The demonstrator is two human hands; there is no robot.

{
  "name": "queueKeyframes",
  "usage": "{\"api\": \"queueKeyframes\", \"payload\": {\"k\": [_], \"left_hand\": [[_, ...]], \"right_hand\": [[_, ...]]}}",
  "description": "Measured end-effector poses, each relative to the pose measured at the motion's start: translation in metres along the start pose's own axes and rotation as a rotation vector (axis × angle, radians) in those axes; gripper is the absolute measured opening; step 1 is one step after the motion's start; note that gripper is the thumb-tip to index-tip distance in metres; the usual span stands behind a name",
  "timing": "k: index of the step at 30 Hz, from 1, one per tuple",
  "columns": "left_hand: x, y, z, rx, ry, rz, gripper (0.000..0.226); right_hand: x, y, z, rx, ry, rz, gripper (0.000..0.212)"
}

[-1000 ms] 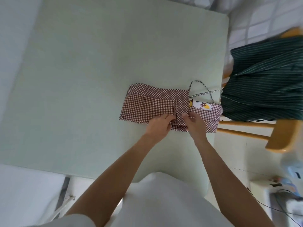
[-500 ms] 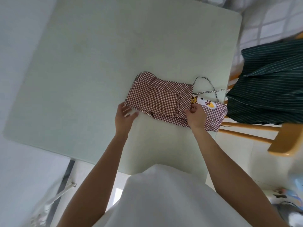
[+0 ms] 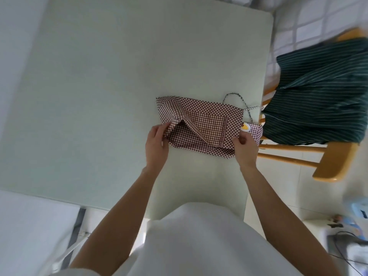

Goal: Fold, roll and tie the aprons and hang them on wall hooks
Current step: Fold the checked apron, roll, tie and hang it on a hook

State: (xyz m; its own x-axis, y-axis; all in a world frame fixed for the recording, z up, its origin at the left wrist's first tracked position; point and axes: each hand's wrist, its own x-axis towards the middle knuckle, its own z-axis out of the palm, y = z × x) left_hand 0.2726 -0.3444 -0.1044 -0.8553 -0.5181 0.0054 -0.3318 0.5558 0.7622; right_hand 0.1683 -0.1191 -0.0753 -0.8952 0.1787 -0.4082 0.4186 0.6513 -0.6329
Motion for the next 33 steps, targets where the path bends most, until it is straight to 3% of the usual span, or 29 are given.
{"api": "queueKeyframes", "payload": {"k": [3,6,12,18,20,23,26,29,33], "left_hand": [[-0.001,-0.019,-0.008,0.179,-0.225,0.335,0.058],[-0.001,-0.032,-0.013,0.302,-0.336,0.446,0.057],[0.004,-0.043,-0.042,0.510,-0.235,0.315,0.061],[0.008,-0.069,-0.089,0.514,-0.088,-0.084,0.052],[0.007,-0.081,-0.103,0.474,-0.029,-0.138,0.049],[-0.003,-0.101,-0.118,0.401,-0.038,-0.031,0.043],[-0.014,-0.118,-0.124,0.385,-0.146,0.149,0.043],[-0.018,-0.122,-0.122,0.395,-0.265,0.268,0.053],[-0.019,-0.117,-0.121,0.392,-0.326,0.300,0.057]], "right_hand": [[-0.007,0.028,-0.026,-0.052,0.053,0.066,0.024],[-0.015,0.041,-0.034,-0.115,0.043,0.144,0.026],[-0.017,0.018,-0.014,-0.336,-0.024,-0.116,0.021],[-0.022,-0.035,0.033,-0.227,-0.240,-0.316,0.011],[-0.023,-0.047,0.045,-0.178,-0.270,-0.322,0.007],[-0.027,-0.052,0.049,-0.066,-0.188,-0.256,0.016],[-0.030,-0.033,0.036,-0.103,-0.034,-0.149,0.022],[-0.032,-0.007,0.025,-0.235,-0.080,-0.044,0.024],[-0.032,0.003,0.028,-0.269,-0.132,-0.004,0.028]]}}
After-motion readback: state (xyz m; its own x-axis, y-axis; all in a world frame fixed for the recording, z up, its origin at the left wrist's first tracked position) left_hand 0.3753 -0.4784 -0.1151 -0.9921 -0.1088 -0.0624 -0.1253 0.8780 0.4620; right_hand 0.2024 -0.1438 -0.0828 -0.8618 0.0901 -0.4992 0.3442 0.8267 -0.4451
